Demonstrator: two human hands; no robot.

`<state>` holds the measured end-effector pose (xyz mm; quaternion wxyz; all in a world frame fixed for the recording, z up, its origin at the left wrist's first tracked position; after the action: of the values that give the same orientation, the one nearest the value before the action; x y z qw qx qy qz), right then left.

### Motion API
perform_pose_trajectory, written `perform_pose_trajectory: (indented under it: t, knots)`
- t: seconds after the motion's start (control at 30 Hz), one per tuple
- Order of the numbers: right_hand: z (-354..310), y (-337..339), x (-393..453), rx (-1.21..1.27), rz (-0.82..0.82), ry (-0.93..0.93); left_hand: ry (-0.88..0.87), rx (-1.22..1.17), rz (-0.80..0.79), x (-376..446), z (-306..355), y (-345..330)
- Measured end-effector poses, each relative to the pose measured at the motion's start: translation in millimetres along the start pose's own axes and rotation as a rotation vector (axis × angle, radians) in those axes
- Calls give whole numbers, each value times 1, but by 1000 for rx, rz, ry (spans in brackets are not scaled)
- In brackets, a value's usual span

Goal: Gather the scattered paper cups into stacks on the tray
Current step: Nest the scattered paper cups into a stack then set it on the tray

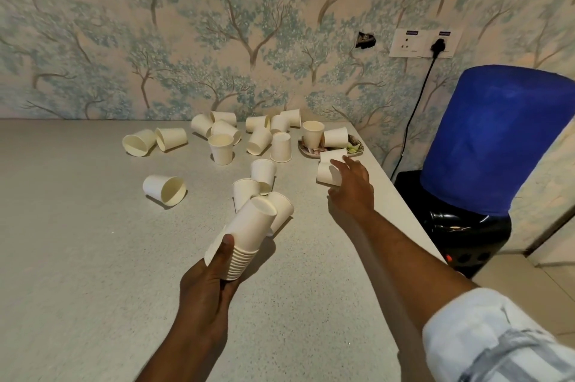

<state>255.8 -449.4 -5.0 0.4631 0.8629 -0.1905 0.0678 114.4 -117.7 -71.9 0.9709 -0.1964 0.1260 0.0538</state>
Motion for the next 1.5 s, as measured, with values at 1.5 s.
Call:
perform_pose_trajectory:
  t: [1.5]
  knots:
    - [-159, -51, -184, 1313, -244, -84, -25, -84, -17, -18, -2, -12]
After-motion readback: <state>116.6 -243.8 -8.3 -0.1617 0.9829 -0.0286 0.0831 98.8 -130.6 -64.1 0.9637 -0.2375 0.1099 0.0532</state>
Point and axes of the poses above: each hand's wrist, its own x-axis towards the middle knuckle, its own y-axis out of the back of the hand, z = x × y, the point moved 10 cm from there along x, towards the middle knuckle, and after that the axes turned 7 degrees about x, right-handed, at the moved point
